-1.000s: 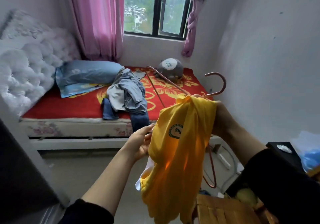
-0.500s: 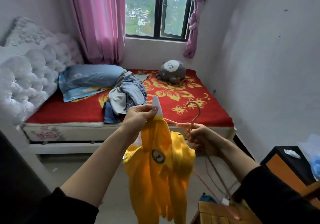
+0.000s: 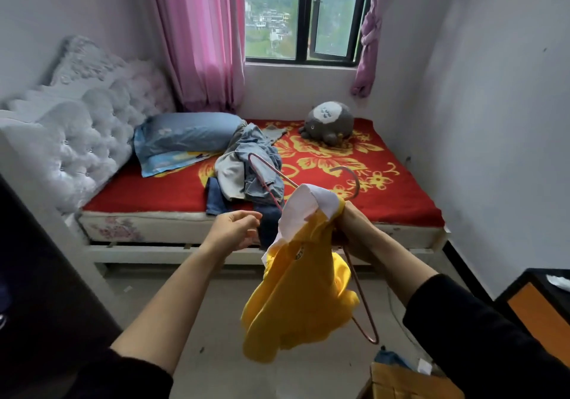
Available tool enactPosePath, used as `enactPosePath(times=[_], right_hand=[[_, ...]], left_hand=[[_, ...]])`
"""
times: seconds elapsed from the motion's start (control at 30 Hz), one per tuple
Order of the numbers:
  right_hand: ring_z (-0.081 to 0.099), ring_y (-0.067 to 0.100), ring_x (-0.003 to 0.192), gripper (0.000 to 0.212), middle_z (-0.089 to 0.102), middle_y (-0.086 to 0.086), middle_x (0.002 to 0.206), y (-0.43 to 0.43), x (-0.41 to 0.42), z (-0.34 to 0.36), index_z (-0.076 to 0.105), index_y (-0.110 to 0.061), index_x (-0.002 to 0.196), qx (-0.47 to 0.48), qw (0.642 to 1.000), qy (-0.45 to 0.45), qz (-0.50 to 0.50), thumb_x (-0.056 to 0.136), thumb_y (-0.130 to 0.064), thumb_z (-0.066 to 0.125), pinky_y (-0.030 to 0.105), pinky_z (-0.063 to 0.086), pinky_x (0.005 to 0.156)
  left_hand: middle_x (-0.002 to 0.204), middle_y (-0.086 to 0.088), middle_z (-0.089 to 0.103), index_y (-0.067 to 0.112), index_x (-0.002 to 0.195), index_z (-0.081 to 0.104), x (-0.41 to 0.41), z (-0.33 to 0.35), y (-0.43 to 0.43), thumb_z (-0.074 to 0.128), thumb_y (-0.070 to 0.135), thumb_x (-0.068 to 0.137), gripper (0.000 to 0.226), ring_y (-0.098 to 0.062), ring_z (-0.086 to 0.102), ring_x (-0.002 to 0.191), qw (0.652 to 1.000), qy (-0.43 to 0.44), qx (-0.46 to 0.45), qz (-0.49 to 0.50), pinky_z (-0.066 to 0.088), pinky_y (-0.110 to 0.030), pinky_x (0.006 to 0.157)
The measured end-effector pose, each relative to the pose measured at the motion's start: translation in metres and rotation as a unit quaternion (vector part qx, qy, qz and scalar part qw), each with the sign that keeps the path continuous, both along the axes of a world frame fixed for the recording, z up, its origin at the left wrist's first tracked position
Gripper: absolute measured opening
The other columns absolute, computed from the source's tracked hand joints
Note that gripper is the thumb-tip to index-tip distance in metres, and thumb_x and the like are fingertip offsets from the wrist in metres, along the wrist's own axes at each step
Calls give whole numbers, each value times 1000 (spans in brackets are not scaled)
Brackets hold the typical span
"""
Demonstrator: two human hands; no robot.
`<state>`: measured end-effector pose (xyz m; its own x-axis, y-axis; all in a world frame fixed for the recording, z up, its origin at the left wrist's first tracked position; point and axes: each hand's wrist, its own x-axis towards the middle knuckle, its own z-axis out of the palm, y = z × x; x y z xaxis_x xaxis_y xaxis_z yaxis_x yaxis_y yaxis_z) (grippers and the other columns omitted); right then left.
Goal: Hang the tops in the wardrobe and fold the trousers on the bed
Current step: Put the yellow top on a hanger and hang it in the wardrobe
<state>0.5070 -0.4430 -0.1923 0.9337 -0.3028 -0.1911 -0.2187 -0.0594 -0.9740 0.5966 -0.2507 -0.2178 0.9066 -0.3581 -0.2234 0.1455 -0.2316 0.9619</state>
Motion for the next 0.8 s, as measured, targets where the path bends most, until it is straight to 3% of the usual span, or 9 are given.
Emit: enactPosePath(times=[0.07,0.13,0.2,0.33,0.43,0.53,0.63,0.73,0.8], right_hand=[[52,18,64,29,54,8,72,-2,3,8,56,-13,76,9,1000,3,25,100,-7,41,24,49,58],[58,14,61,29,60,2,68,-3,4,15,55,-17,77,22,999,-4,45,100,-8,41,25,50,59],[63,6,53,29,64,1,62,-4,1,21,57,-16,78,25,998,-20,59,101,-12,41,20,53,54],[62,9,53,29,61,1,61,-18,-6,29,51,-14,77,38,998,-27,35,101,-7,36,19,50,47],[59,15,65,27,58,2,75,-37,-12,31,53,-18,80,-4,1000,-18,-7,102,-12,39,26,50,58],[63,11,60,25,57,10,73,-57,-20,20,57,-9,79,-50,998,-12,-43,99,-19,47,24,53,61],[55,23,62,26,53,11,70,-72,-30,0,63,-4,88,-80,995,28,-56,79,-26,53,37,49,64],[48,24,62,16,50,11,68,-80,-34,-18,64,-5,84,-68,994,47,-77,76,-13,52,36,40,59],[41,21,53,12,47,9,61,-84,-35,-22,61,-6,75,-64,994,34,-79,77,-4,49,28,34,50]], left_hand=[[121,-6,61,14,126,56,1,-21,-3,62,20,88,39,-20,55,101,998,32,60,-3,49,-34,79],[135,-7,50,18,144,35,-5,-37,-8,67,29,86,67,-25,49,112,993,66,94,-28,44,-40,83],[138,-9,47,21,148,25,-16,-48,-16,63,41,87,74,-28,48,112,986,96,122,-62,43,-42,82],[117,-7,60,19,121,52,-30,-69,-28,56,52,89,46,-32,52,116,984,146,77,-71,45,-43,79],[88,-9,64,16,91,62,-23,-63,-32,48,53,93,40,-26,58,88,992,127,-3,-19,46,-33,67],[85,-16,56,13,87,63,-6,-37,-31,64,47,84,35,-24,51,78,997,66,-41,13,39,-32,62],[86,-14,65,10,92,69,1,0,-27,77,38,75,34,-19,60,69,998,11,-19,-59,45,-27,57],[82,-3,73,16,94,71,-4,25,-32,70,32,84,19,-10,66,67,997,-27,-10,-73,52,-21,55],[85,-5,71,16,94,70,-5,31,-39,68,34,86,19,-15,66,73,999,-38,-8,-23,55,-27,65]])
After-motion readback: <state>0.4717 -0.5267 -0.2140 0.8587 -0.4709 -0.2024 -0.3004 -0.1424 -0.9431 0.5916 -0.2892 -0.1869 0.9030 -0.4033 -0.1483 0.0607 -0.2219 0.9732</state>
